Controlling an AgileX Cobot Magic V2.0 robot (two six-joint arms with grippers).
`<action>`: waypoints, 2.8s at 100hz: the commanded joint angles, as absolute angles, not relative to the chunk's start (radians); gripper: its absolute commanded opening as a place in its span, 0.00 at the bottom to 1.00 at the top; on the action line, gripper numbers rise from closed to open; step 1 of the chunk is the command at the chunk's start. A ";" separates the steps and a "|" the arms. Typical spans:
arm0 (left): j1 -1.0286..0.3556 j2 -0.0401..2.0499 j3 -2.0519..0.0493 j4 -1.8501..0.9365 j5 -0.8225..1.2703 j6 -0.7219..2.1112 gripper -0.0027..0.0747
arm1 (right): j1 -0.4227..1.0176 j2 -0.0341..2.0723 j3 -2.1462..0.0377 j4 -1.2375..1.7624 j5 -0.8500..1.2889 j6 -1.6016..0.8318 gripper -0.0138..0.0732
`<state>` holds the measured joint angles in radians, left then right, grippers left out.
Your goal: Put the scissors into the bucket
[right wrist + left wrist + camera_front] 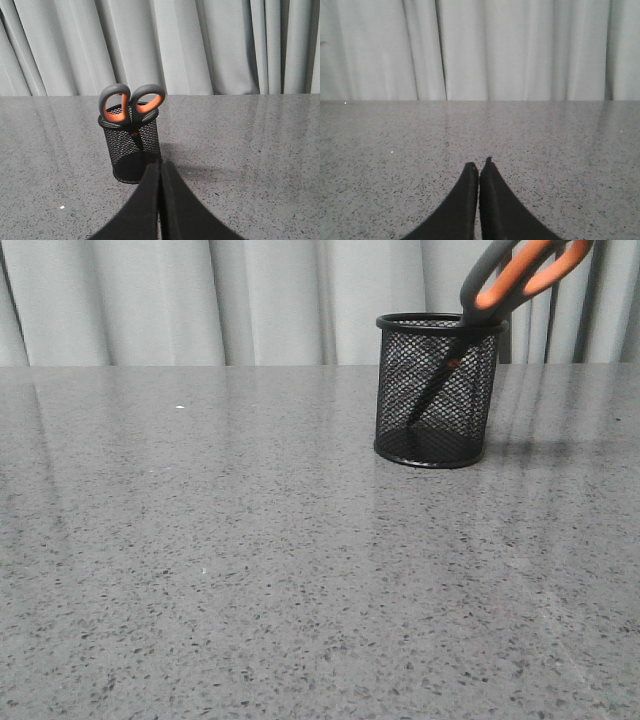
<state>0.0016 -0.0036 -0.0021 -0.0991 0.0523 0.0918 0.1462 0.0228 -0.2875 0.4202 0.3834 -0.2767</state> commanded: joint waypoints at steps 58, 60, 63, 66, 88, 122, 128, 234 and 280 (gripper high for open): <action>0.006 -0.030 0.026 -0.113 0.066 0.076 0.01 | 0.138 0.036 -0.310 0.426 0.305 -0.291 0.08; 0.006 -0.030 0.026 -0.113 0.066 0.076 0.01 | 0.138 0.036 -0.310 0.426 0.305 -0.291 0.08; 0.006 -0.030 0.026 -0.113 0.066 0.076 0.01 | 0.138 0.036 -0.310 0.426 0.305 -0.291 0.08; 0.006 -0.030 0.026 -0.113 0.066 0.076 0.01 | 0.138 0.036 -0.310 0.426 0.305 -0.291 0.08; 0.006 -0.030 0.026 -0.113 0.066 0.076 0.01 | 0.138 0.036 -0.310 0.426 0.305 -0.291 0.08; 0.006 -0.030 0.026 -0.113 0.066 0.076 0.01 | 0.138 0.036 -0.310 0.426 0.305 -0.291 0.08; 0.006 -0.030 0.026 -0.113 0.066 0.076 0.01 | 0.138 0.036 -0.310 0.423 0.303 -0.291 0.08; 0.006 -0.027 0.026 -0.113 0.066 0.076 0.01 | 0.011 -0.032 0.029 0.057 0.127 -0.096 0.08; 0.006 -0.027 0.026 -0.113 0.066 0.076 0.01 | 0.011 -0.032 0.029 0.057 0.127 -0.096 0.08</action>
<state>0.0058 -0.0036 -0.0021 -0.1026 0.1413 0.0872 0.0181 -0.0069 0.0104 0.0704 0.2125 -0.0983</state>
